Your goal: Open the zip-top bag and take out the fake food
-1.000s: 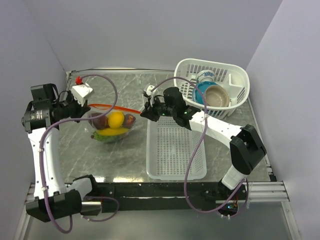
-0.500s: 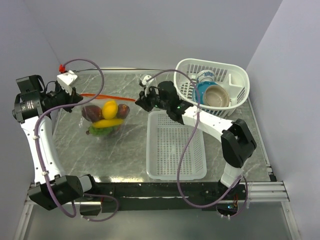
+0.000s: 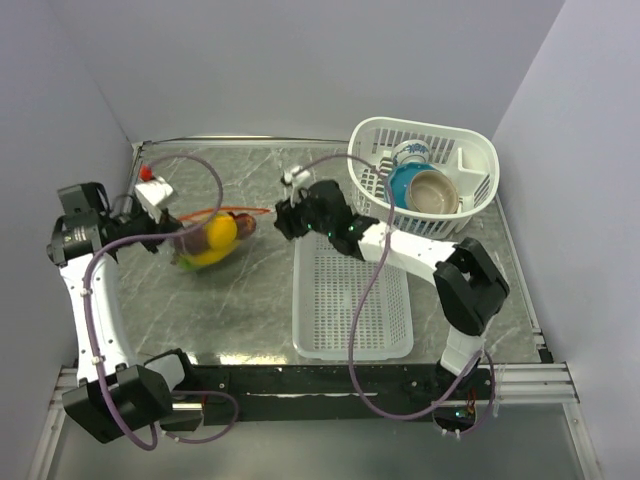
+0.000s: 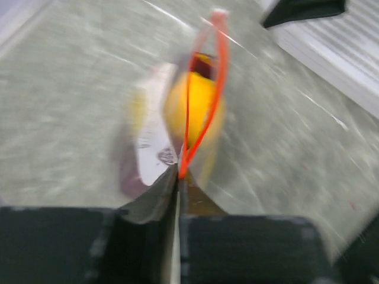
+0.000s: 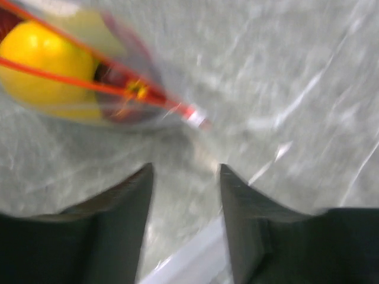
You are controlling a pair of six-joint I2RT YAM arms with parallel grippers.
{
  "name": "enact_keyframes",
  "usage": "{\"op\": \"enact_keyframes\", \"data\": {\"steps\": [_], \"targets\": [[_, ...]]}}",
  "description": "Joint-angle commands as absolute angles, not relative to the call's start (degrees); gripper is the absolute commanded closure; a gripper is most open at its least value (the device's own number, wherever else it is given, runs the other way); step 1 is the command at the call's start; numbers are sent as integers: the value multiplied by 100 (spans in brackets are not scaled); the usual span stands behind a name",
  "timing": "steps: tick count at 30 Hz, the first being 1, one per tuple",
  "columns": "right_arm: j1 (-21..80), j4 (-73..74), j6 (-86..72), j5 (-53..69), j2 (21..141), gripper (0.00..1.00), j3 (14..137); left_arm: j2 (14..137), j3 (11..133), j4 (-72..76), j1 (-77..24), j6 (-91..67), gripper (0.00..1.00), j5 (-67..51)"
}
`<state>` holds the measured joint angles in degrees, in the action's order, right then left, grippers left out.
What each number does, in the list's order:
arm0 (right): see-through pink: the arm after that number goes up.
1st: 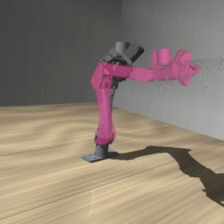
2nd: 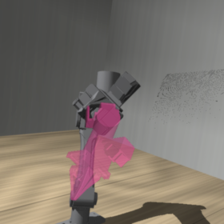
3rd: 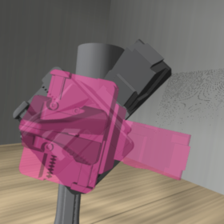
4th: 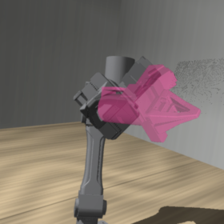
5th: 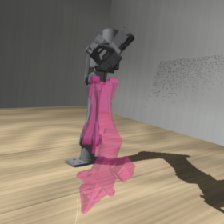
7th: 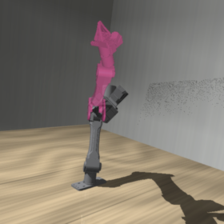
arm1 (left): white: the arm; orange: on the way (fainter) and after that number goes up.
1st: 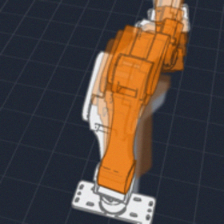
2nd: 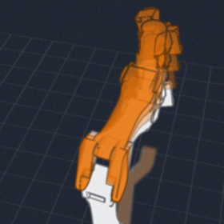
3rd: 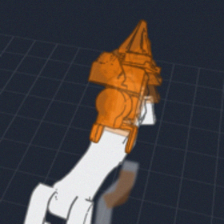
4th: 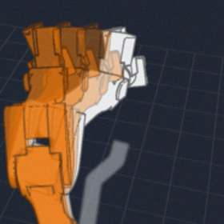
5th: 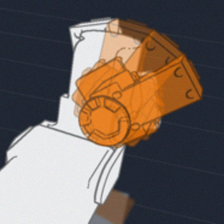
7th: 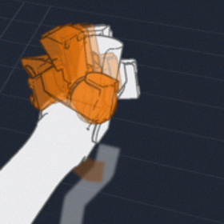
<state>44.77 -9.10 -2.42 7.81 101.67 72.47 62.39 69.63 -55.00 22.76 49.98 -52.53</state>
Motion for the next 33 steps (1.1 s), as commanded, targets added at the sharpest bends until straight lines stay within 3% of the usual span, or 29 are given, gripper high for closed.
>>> {"op": "enact_keyframes", "data": {"steps": [1, 2, 3, 6, 7, 9, 10, 11, 14, 18, 22, 25, 26, 28, 31, 32, 33], "targets": [[5079, -984, -456, -227, 9212, 39, 6672, 6152, 6523, -7223, 1908, 6380, 83, -5458], [5176, -950, -492, -298, 9011, 39, 6619, 6152, 6478, -7407, 1890, 6598, 78, -5467], [5264, -906, -588, -482, 8922, 38, 6592, 6152, 6451, -7844, 1881, 6731, 65, -5493], [5642, -782, -807, -738, 8693, 39, 6531, 6091, 6381, -7866, 1811, 6355, 36, -5432], [5782, -782, -913, -790, 8640, 40, 6469, 6021, 6372, -7866, 1784, 6294, 34, -5388], [5932, -861, -1159, -791, 8534, 40, 6355, 5951, 6503, -7866, 1767, 6153, 14, -5265], [6054, -879, -1212, -774, 8517, 41, 6250, 5941, 6608, -7875, 1767, 6031, 13, -5204], [6108, -853, -1256, -808, 8534, 42, 6223, 5941, 6749, -7858, 1767, 5995, 1, -5090], [6284, -695, -1502, -975, 8639, 49, 6100, 5933, 7198, -7254, 1942, 5400, 1, -4896], [6538, -493, -1862, -1353, 8684, 59, 5889, 5915, 6280, -5233, 2092, 4370, 1, -3871], [6978, -177, -2048, -1757, 8823, 63, 5809, 6467, 5669, -3982, 2101, 3842, 13, -3235], [7312, -97, -2092, -1916, 8999, 64, 5862, 7170, 5616, -3771, 2101, 3639, 54, -3050], [7365, -79, -2118, -1960, 9061, 64, 5888, 7363, 5625, -3744, 2118, 3647, 72, -3024], [7497, -35, -2144, -1977, 9271, 64, 6011, 7882, 5686, -3718, 2144, 3622, 80, -2980], [7576, 78, -2215, -1986, 9535, 64, 6196, 8498, 5923, -3937, 2197, 3621, 70, -3084], [7567, 96, -2224, -1978, 9597, 64, 6240, 8786, 6054, -4025, 2197, 3656, 46, -3120], [7585, 114, -2241, -1995, 9667, 64, 6327, 8911, 6117, -4226, 2197, 3674, 30, -3146]]}}
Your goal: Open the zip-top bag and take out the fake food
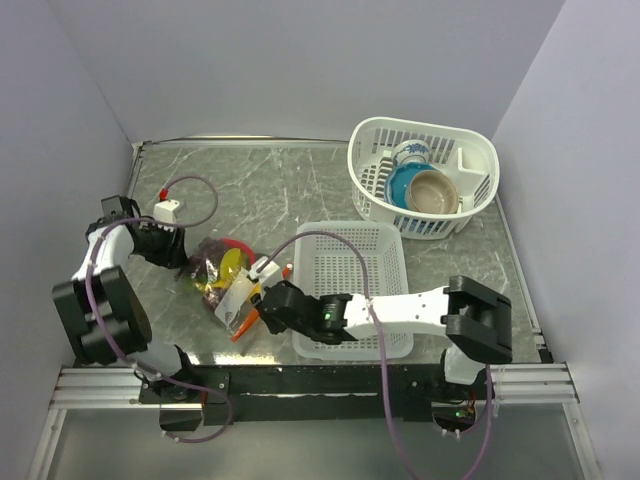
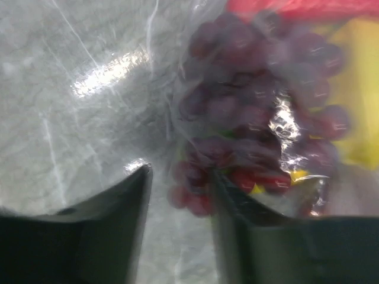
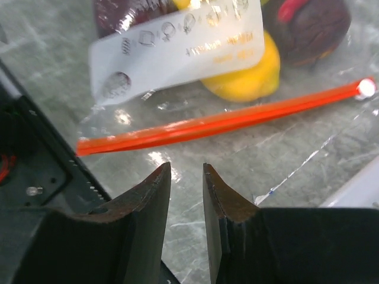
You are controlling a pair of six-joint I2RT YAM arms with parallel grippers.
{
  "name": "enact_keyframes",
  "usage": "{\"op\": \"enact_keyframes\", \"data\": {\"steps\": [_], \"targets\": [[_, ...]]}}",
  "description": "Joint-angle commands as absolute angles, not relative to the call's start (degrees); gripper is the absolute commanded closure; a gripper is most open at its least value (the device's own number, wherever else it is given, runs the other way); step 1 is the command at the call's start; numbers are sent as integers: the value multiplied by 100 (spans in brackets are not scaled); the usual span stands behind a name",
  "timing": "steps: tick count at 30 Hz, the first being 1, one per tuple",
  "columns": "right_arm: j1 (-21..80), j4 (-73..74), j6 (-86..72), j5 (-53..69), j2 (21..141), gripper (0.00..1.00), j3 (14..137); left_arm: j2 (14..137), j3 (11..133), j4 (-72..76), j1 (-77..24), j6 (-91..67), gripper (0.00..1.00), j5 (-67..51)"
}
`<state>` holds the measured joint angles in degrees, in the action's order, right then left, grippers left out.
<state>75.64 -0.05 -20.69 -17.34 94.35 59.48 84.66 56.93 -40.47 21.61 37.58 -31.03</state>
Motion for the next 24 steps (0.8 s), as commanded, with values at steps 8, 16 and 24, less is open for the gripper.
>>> {"op": "enact_keyframes", "data": {"steps": [8, 16, 24], "targets": [[7567, 624, -2171, -2197, 10362, 64, 6873, 9132, 5915, -4245, 2189, 4043, 3, -3340], [7550, 712, -2074, -2320, 10986, 60, 7365, 9562, 6178, -4973, 2188, 4552, 25, -4077], [7550, 283, -2162, -3222, 11180, 22, 7471, 10275, 6794, -5915, 2188, 4772, 99, -4026]]}}
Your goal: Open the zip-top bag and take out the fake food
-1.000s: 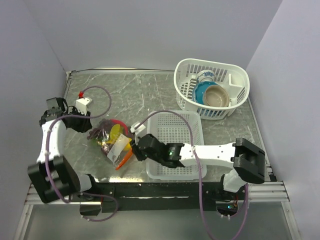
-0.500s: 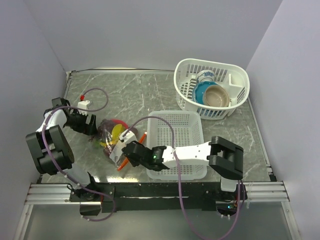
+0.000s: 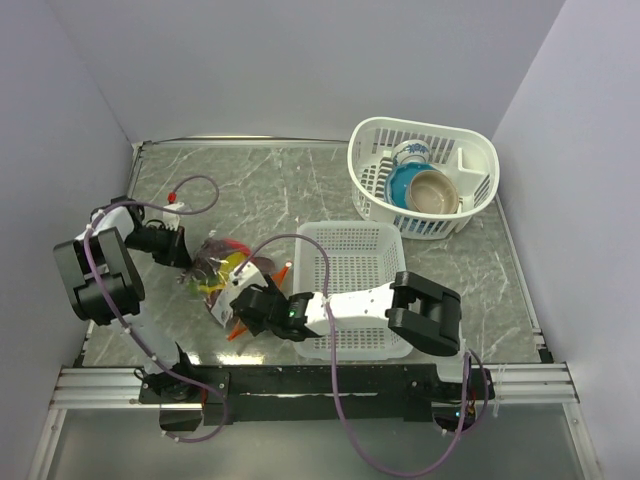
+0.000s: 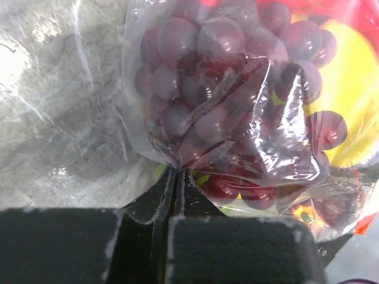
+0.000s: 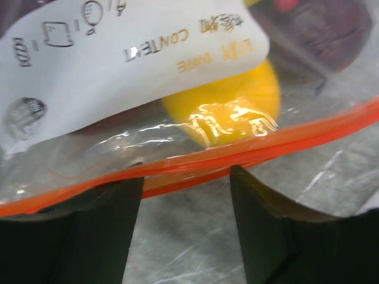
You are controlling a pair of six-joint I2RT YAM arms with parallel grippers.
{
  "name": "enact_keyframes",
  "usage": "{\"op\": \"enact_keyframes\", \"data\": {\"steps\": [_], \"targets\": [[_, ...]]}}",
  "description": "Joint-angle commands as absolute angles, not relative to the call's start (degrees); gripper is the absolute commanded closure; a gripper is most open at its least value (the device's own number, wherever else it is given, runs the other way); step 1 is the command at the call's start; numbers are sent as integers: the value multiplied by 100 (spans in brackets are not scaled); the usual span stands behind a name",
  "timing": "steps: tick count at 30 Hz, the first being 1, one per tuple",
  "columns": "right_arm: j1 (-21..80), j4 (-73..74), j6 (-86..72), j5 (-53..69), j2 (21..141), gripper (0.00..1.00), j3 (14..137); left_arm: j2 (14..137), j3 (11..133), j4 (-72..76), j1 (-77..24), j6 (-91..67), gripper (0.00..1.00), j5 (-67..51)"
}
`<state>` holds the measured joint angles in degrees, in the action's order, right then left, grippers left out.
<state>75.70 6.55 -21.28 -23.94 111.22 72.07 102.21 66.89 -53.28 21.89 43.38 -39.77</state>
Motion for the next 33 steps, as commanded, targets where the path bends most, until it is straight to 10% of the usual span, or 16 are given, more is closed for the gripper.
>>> {"op": "enact_keyframes", "data": {"steps": [1, 22, 25, 29, 33], "targets": [[7550, 177, -2153, -3339, 11162, 20, 7436, 10240, 6785, -5924, 2188, 4807, 99, -3964], [7488, -633, -2030, -3042, 12059, 7, 7366, 9940, 6829, -5871, 2109, 5089, 99, -3146], [7506, -756, -2206, -2857, 11918, 14, 7112, 9932, 6820, -5854, 2101, 5063, 99, -3146], [7532, -975, -2268, -2883, 11305, 53, 6698, 9818, 6794, -5538, 2109, 4695, 99, -2989], [7629, -1047, -2040, -3120, 10601, 59, 6364, 9519, 6943, -4687, 2127, 3992, 99, -2725]]}}
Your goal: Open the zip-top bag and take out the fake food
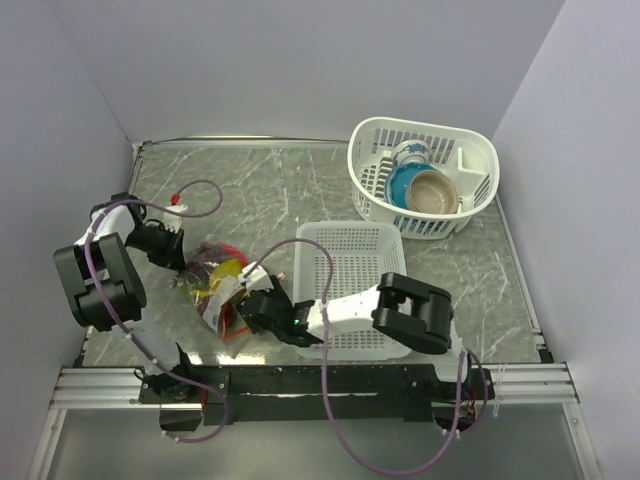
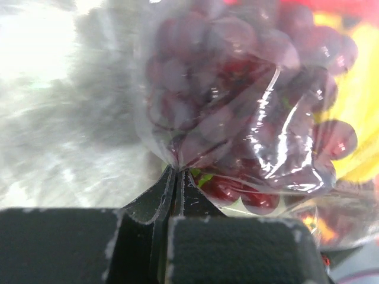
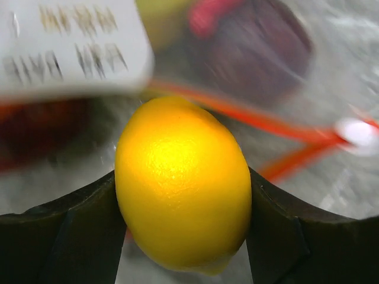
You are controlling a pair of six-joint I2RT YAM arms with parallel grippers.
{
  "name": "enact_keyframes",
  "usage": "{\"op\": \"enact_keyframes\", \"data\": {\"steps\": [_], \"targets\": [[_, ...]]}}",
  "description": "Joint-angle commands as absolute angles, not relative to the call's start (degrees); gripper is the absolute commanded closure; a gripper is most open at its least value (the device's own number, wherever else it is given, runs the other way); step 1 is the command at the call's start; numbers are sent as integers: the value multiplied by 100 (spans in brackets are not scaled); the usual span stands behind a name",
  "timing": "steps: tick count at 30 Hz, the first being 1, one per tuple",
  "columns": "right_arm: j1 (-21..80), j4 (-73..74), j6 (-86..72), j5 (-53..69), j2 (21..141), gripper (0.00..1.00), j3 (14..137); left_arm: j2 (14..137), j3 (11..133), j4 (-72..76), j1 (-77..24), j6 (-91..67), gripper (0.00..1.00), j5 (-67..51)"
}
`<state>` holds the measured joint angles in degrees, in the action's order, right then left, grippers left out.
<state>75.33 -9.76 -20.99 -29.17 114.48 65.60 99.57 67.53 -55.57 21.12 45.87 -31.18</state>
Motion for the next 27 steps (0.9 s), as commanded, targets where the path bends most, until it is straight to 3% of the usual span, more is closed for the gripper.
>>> {"op": "enact_keyframes", "data": {"steps": [1, 9, 13, 20, 22, 23, 24, 25, 27], "targets": [[7655, -985, -1996, -3155, 10356, 59, 6372, 9388, 6987, -4554, 2136, 3842, 99, -2655], [7638, -36, -2205, -3840, 8949, 58, 6250, 9132, 7699, -5114, 2101, 3463, 99, -3119], [7322, 131, -2469, -4104, 8158, 59, 5794, 8992, 7498, -5379, 2092, 3594, 99, -3173], [6153, 1405, -3594, -4403, 8375, 59, 5432, 8666, 7707, -6151, 2092, 3621, 99, -3559], [5969, 1564, -3604, -4500, 8594, 47, 5379, 8622, 8076, -6398, 2100, 3446, 99, -3621], [5933, 1695, -3577, -4561, 8657, 22, 5422, 8622, 8190, -6459, 2092, 3236, 99, -3604], [5933, 1827, -3629, -4657, 8736, 5, 5492, 8666, 8435, -6582, 2100, 3191, 99, -3621], [5941, 1933, -3612, -4824, 8841, 0, 5702, 8744, 8516, -6774, 2092, 3173, 99, -3621], [5959, 2232, -3612, -4921, 8851, 0, 5932, 8867, 8561, -6873, 2101, 3155, 94, -3507]]}}
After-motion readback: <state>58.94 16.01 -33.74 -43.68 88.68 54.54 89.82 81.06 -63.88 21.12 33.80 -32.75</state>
